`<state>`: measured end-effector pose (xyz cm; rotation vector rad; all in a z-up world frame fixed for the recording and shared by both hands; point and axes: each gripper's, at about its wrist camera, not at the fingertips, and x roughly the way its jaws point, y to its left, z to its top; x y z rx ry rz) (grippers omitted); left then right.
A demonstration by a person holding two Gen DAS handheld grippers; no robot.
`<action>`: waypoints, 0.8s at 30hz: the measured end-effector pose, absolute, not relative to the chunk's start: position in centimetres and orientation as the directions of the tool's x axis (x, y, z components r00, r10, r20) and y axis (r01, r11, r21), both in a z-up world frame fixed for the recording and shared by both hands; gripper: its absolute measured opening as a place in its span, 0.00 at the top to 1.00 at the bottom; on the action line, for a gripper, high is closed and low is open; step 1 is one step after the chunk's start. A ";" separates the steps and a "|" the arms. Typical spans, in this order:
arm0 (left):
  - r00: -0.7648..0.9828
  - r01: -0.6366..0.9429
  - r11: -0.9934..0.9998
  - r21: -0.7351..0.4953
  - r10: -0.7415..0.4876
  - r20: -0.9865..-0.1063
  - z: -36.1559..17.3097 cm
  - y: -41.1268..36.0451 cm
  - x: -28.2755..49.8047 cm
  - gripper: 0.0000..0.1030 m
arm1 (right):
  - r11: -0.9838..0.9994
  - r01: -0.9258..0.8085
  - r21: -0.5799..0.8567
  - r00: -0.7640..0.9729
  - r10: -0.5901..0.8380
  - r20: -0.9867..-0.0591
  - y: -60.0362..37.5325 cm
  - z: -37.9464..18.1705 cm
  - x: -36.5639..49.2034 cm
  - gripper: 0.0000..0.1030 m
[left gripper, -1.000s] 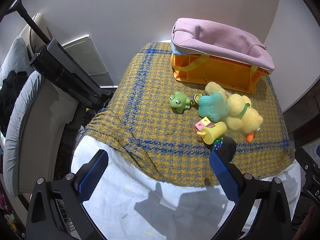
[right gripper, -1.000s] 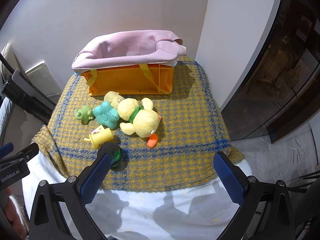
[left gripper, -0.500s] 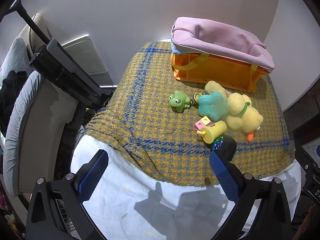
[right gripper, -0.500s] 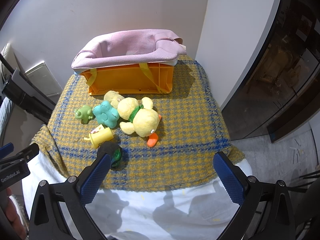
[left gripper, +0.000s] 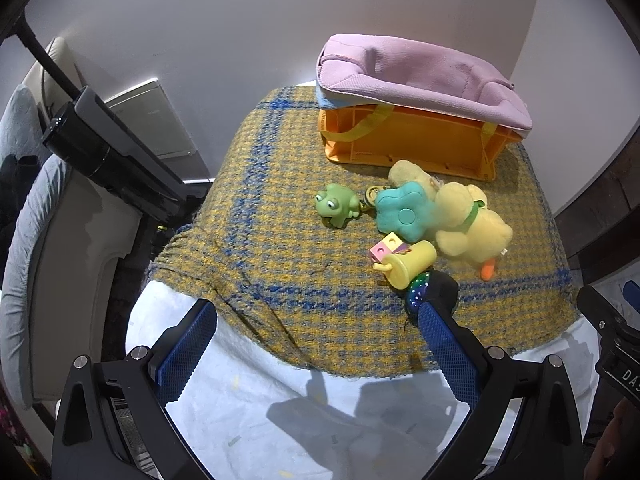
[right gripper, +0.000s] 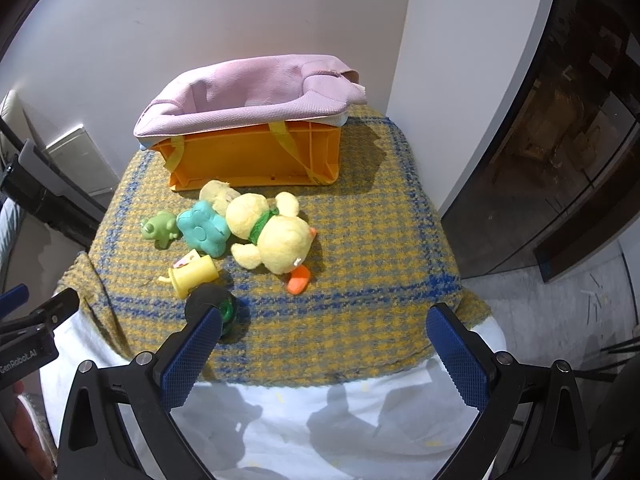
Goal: Organize objects
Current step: 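Lower the left tool onto the dark green ball and close on it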
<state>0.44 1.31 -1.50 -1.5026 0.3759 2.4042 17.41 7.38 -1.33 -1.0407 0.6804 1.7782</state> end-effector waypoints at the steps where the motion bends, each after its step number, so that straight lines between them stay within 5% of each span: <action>1: -0.420 -0.372 -0.926 0.071 0.100 -0.902 -1.5 1.4 0.4 0.00 | -0.409 -0.912 0.007 -0.205 0.442 -0.873 7.6 -1.3 17.4 0.01; 24: -0.363 -0.539 -0.842 0.025 0.205 -0.909 -5.6 6.1 1.2 0.00 | -0.375 -0.927 0.000 -0.188 0.465 -0.865 9.0 -3.9 19.5 0.01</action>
